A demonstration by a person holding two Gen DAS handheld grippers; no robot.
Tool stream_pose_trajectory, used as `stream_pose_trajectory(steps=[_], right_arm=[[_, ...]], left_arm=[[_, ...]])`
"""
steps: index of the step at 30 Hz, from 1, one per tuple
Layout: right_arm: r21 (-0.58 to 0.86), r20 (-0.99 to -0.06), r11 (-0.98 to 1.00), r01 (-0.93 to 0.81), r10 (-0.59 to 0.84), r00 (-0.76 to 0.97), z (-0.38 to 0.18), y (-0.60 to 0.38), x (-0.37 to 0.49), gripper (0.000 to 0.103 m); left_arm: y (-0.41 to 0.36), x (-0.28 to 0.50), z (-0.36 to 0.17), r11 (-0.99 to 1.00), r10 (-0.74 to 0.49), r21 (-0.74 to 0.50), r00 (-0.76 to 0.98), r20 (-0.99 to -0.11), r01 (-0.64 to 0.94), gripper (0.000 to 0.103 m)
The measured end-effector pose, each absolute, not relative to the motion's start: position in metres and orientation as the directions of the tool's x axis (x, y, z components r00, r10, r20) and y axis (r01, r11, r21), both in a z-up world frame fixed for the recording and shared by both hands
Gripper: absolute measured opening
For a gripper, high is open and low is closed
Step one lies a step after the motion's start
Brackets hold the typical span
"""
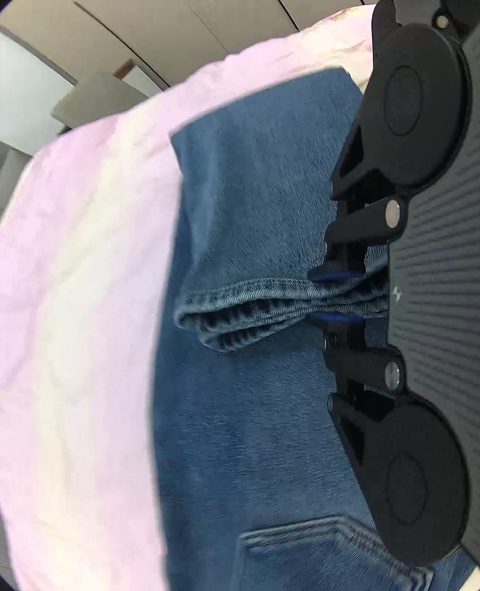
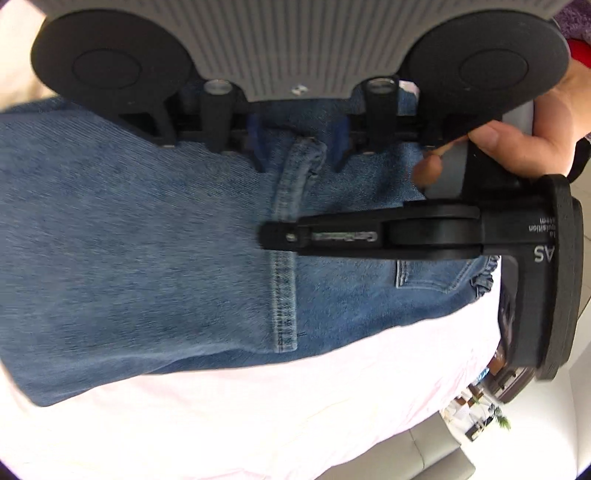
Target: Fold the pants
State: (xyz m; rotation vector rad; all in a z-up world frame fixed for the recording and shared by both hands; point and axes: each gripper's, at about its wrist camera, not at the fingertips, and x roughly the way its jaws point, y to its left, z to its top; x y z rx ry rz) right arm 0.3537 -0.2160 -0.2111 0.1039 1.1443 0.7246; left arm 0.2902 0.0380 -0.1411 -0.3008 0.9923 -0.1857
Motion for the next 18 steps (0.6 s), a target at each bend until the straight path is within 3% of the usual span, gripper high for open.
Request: stream_pose_trajectory(steps=[6,10,14,18], right_arm=[[0.299,-0.8,0.844,-0.445,0.476,0.366,-0.168,-0.293,0.345,0.049],[0.244,-0.792,0.882,-0.402,0.421,0.442,-0.147,-0.34,0.352,0.048],[0.161,-0.79,0.91,-0.383,0.351,0.503,-0.143,-0.353,0.38,0.023],[0.01,-0.782,0.918,-0.397,0.255,0.569,-0.143,-0.344,0.424,0.013]], left_arm=[[0.051,0.288,-0.087,0.959,-0.266,-0.274,0.586,-0.766,0.077,0.017],[0.063,0.298,-0.11,0.962,-0.253,-0.269,0.516,-0.819,0.044,0.017],[0.073,0.301,-0.149,0.944,-0.288,-0.33,0.468,-0.835,-0.007,0.017],[0.075,0.305,-0.162,0.938,-0.304,-0.345,0.443,-0.844,-0.014,0.019]])
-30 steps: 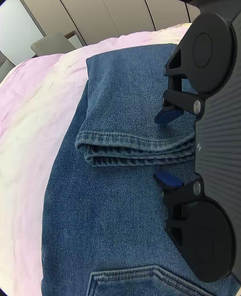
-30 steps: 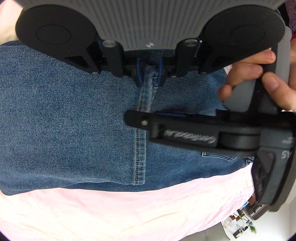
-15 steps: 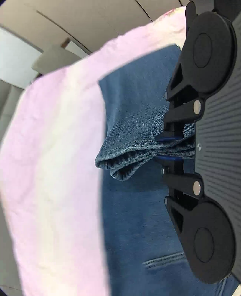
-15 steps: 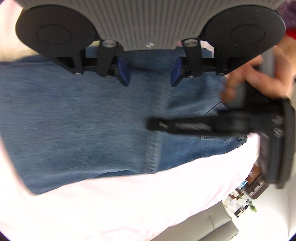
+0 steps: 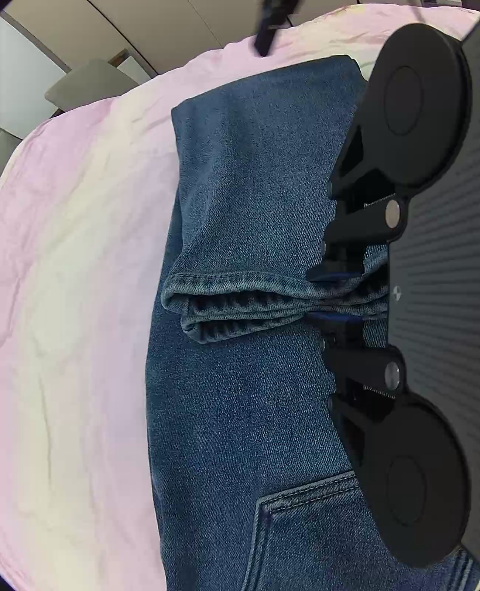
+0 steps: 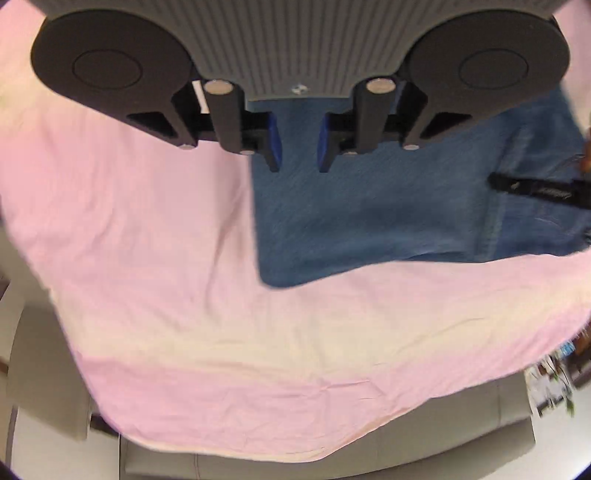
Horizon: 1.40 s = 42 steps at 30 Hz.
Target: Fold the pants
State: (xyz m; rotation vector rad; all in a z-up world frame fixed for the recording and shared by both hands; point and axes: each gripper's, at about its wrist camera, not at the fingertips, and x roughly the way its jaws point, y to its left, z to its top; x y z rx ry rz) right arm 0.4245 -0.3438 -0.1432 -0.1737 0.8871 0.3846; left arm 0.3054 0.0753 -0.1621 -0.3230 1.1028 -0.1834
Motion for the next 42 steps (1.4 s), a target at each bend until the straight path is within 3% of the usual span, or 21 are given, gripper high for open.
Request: stream_pose_trajectory(steps=[9,17,28,36,42], right_arm=[[0.044,-0.809,0.93,-0.365,0.248,0.534,-0.187,-0.314,0.53,0.005],[0.024,-0.84,0.936,-0.35,0.209,0.501,-0.224,-0.313,0.551,0.001],[0.046,-0.867,0.909,-0.415,0.242,0.435,-0.172,-0.357,0.47,0.003],[0.004,-0.879,0.893,-0.449,0.218,0.424,-0.217,-0.373,0.426,0.003],[0.004,-0.884,0.904,-0.428,0.204,0.422,-0.203,-0.37,0.428,0.003]], left_arm=[[0.076,0.317,-0.169,0.936,-0.34,-0.346,0.408,-0.847,0.062,0.024],[0.082,0.316,-0.174,0.931,-0.349,-0.363,0.41,-0.842,0.047,0.028],[0.074,0.32,-0.174,0.939,-0.325,-0.343,0.411,-0.852,0.03,0.028],[0.074,0.318,-0.175,0.94,-0.317,-0.339,0.417,-0.852,0.021,0.03],[0.07,0.319,-0.173,0.95,-0.286,-0.312,0.409,-0.866,0.004,0.03]])
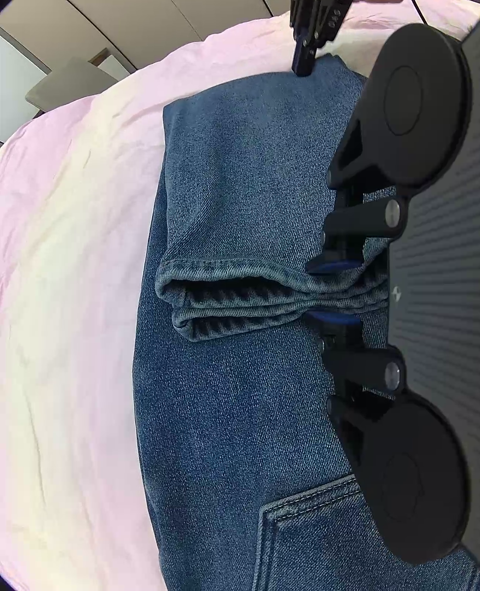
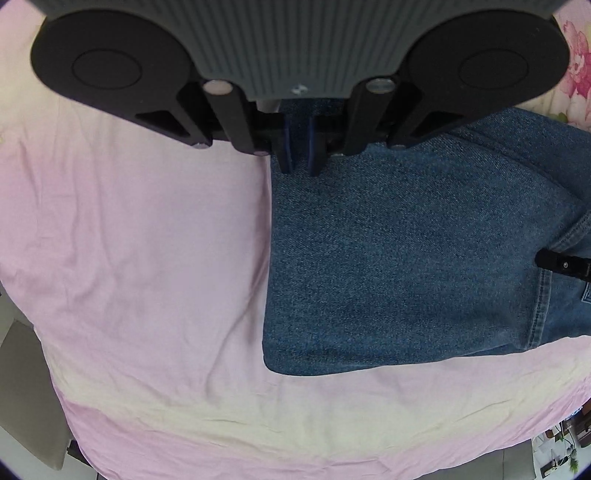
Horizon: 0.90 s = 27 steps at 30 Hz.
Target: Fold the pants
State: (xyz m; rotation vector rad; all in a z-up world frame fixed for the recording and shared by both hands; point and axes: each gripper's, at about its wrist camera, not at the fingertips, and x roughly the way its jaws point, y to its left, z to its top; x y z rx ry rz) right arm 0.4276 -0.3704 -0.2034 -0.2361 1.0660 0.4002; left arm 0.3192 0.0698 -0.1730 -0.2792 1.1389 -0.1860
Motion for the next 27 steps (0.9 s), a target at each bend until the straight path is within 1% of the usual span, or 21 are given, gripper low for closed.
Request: stream_pose_trajectory(steps=[4,6,10,14,21,25,27], right_arm=[[0.047,-0.878,0.905,-0.422,0.239,0.415,-0.18,-0.375,0.415,0.002],[0.04,-0.881,0.896,-0.442,0.24,0.407,-0.176,-0.376,0.406,0.002],[0.007,-0.901,0.879,-0.476,0.212,0.378,-0.186,-0.373,0.404,0.002],[-0.017,-0.919,0.857,-0.514,0.189,0.346,-0.208,-0.365,0.41,0.0],[-0.046,-0.933,0.849,-0.527,0.151,0.326,-0.206,-0.35,0.415,0.0],[-0.113,-0.929,0.823,-0.556,0.11,0.353,-0.192,-0.334,0.412,0.002],[-0.11,-0.918,0.812,-0.573,0.138,0.372,-0.178,-0.329,0.407,0.002]], left_arm=[[0.071,0.32,-0.173,0.949,-0.292,-0.316,0.403,-0.868,0.006,0.03],[0.071,0.32,-0.173,0.949,-0.292,-0.315,0.4,-0.869,0.008,0.03],[0.069,0.322,-0.171,0.953,-0.285,-0.302,0.391,-0.875,0.02,0.03],[0.07,0.323,-0.174,0.95,-0.297,-0.313,0.39,-0.872,0.025,0.03],[0.071,0.319,-0.17,0.949,-0.294,-0.315,0.406,-0.865,0.015,0.03],[0.074,0.309,-0.149,0.963,-0.253,-0.267,0.404,-0.879,0.022,0.038],[0.084,0.297,-0.135,0.967,-0.243,-0.254,0.424,-0.872,0.032,0.039]])
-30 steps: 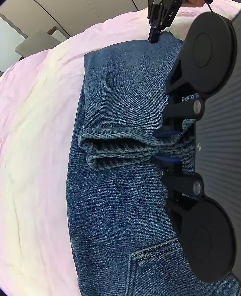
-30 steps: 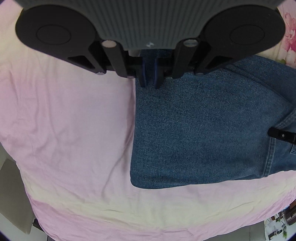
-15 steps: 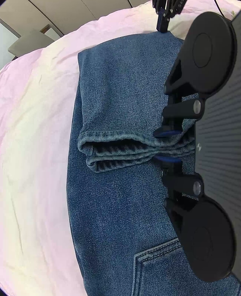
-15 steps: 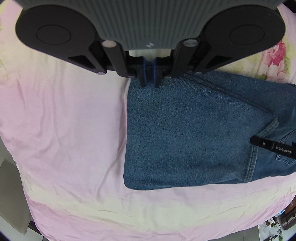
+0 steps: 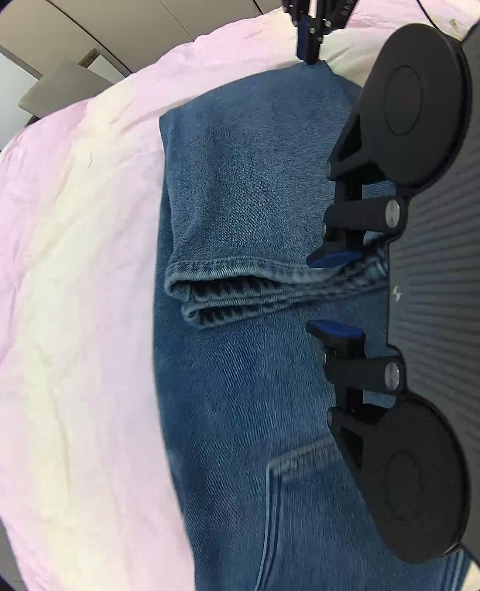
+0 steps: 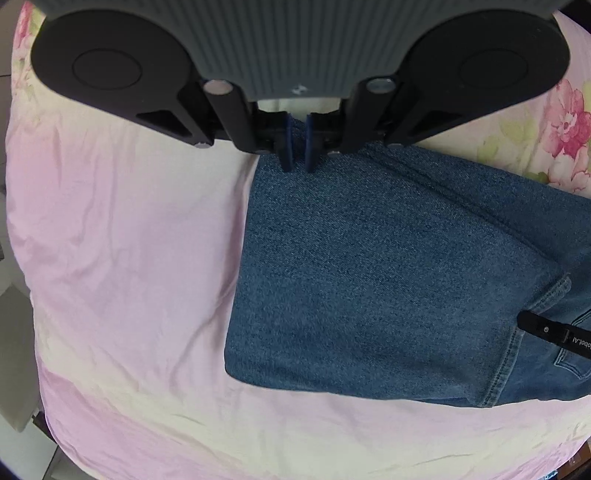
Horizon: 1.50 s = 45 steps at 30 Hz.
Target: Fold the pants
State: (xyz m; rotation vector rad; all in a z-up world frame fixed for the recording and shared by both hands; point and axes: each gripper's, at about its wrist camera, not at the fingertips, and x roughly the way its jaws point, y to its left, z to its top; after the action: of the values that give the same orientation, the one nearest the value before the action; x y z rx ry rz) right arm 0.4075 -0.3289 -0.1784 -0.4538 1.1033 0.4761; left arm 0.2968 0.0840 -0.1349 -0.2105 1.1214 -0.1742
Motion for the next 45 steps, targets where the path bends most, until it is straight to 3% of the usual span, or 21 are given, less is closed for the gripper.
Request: stream_pose_trajectory(steps=[4,6,8,10,15,23,25,27,41,45], right_arm=[[-0.101,-0.902,0.773,-0.626,0.194,0.386,-0.154,-0.308,0.398,0.006],[-0.126,-0.894,0.724,-0.678,0.213,0.394,-0.145,-0.289,0.39,0.014],[-0.143,-0.883,0.666,-0.732,0.248,0.399,-0.139,-0.27,0.382,0.03],[-0.157,-0.874,0.615,-0.773,0.278,0.399,-0.131,-0.253,0.376,0.031],[-0.189,-0.866,0.53,-0.827,0.307,0.394,-0.128,-0.201,0.373,0.032],[-0.23,-0.876,0.386,-0.893,0.317,0.363,-0.141,-0.142,0.378,0.029],[-0.243,-0.894,0.338,-0.909,0.287,0.345,-0.148,-0.132,0.384,0.027],[-0.235,-0.912,0.3,-0.924,0.26,0.317,-0.154,-0.123,0.391,0.019],[-0.214,-0.968,0.031,-0.976,0.124,0.216,-0.213,-0.058,0.413,0.019],[-0.166,-0.981,0.043,-0.985,0.098,0.169,-0.218,-0.049,0.425,0.019]], left_arm=[[0.119,0.268,-0.104,0.972,-0.211,-0.236,0.448,-0.869,0.002,0.04],[0.142,0.249,-0.088,0.971,-0.196,-0.236,0.473,-0.859,-0.027,0.041],[0.164,0.232,-0.075,0.97,-0.166,-0.232,0.492,-0.855,-0.077,0.046],[0.189,0.214,-0.065,0.964,-0.136,-0.232,0.507,-0.851,-0.13,0.051],[0.262,0.176,-0.058,0.899,-0.068,-0.271,0.501,-0.863,-0.344,0.056],[0.338,0.133,-0.101,0.716,-0.085,-0.413,0.516,-0.852,-0.563,0.07],[0.342,0.133,-0.116,0.667,-0.133,-0.478,0.54,-0.831,-0.572,0.071],[0.34,0.137,-0.13,0.632,-0.17,-0.521,0.553,-0.816,-0.574,0.074],[0.338,0.146,-0.183,0.522,-0.147,-0.61,0.641,-0.753,-0.596,0.084],[0.331,0.147,-0.186,0.509,-0.103,-0.605,0.655,-0.749,-0.612,0.08]])
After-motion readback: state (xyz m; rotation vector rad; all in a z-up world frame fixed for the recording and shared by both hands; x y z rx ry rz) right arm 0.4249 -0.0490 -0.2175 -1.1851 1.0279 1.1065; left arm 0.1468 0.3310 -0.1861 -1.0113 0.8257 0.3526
